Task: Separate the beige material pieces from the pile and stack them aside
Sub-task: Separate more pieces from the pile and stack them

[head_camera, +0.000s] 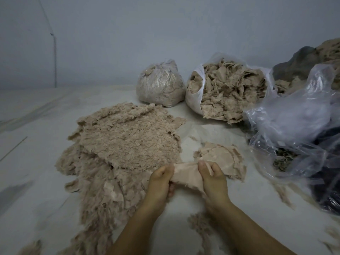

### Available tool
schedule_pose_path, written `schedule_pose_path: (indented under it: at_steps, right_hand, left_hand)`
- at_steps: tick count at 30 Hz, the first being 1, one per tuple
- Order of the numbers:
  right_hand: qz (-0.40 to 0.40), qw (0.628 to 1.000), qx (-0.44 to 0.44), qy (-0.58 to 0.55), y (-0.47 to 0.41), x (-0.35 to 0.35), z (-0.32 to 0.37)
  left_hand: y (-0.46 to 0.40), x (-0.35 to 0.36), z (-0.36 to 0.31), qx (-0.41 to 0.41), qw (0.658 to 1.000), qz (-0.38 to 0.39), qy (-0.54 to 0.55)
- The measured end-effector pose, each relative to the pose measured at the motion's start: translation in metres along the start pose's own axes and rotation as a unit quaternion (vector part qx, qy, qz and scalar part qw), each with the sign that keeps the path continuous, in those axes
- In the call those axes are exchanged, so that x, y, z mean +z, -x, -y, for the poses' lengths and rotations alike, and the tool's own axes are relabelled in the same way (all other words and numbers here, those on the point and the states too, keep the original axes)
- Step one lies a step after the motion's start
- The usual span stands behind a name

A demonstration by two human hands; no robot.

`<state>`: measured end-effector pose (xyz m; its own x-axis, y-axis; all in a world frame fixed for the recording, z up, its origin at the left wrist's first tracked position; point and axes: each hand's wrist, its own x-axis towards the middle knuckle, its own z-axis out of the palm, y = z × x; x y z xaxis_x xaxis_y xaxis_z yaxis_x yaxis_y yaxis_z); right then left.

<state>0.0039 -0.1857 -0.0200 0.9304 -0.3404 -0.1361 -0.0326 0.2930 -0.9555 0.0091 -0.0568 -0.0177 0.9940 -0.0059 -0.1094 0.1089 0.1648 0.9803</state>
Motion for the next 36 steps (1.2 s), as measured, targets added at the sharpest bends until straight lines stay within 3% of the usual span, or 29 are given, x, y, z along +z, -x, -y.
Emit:
schedule_pose_path:
  at_steps: [3, 6, 9, 11, 15, 19, 22, 24, 27, 31, 34, 36]
  right_hand:
    - [0.006, 0.997, -0.063, 0.039, 0.001, -0.003, 0.005]
    - [0.048, 0.992, -0.097, 0.071, -0.001, -0.007, 0.011]
    - [0.104, 0.985, -0.103, 0.087, 0.0, -0.003, 0.013]
    - [0.131, 0.984, -0.095, 0.08, 0.0, -0.001, 0.014]
    - [0.099, 0.988, -0.087, 0.078, -0.005, -0.005, 0.015]
    - [0.043, 0.993, -0.08, 0.074, -0.007, -0.012, 0.016]
    - [-0.005, 0.992, -0.102, 0.076, -0.023, -0.024, 0.029]
    - [-0.004, 0.99, -0.118, 0.082, -0.034, -0.029, 0.039]
    - [0.036, 0.986, -0.118, 0.108, -0.044, -0.024, 0.044]
    - [-0.008, 0.979, -0.138, 0.152, -0.066, -0.027, 0.055]
    - [-0.076, 0.888, -0.182, 0.415, -0.078, -0.041, 0.058]
    - [-0.073, 0.837, -0.231, 0.49, -0.074, -0.041, 0.048]
  left_hand:
    - [-0.002, -0.007, 0.0, 0.011, 1.0, -0.023, -0.008]
    - [-0.001, -0.01, -0.002, -0.031, 0.999, -0.02, 0.007]
    - [0.001, -0.003, -0.006, -0.075, 0.994, 0.067, 0.042]
    - [0.001, 0.002, -0.004, -0.068, 0.992, 0.108, -0.012]
    - [-0.004, 0.003, 0.001, -0.013, 1.0, 0.01, -0.019]
    - [-0.009, 0.0, 0.0, -0.015, 0.997, -0.074, -0.01]
    - [-0.015, -0.019, -0.002, 0.001, 0.987, -0.142, -0.073]
    - [-0.015, -0.027, -0.006, 0.022, 0.987, -0.112, -0.116]
    - [-0.011, -0.023, -0.015, 0.023, 0.986, 0.001, -0.162]
    - [-0.009, -0.029, -0.027, 0.073, 0.945, 0.036, -0.318]
    - [-0.003, -0.056, -0.038, 0.173, 0.855, 0.074, -0.484]
    - [-0.003, -0.079, -0.042, 0.229, 0.787, 0.061, -0.57]
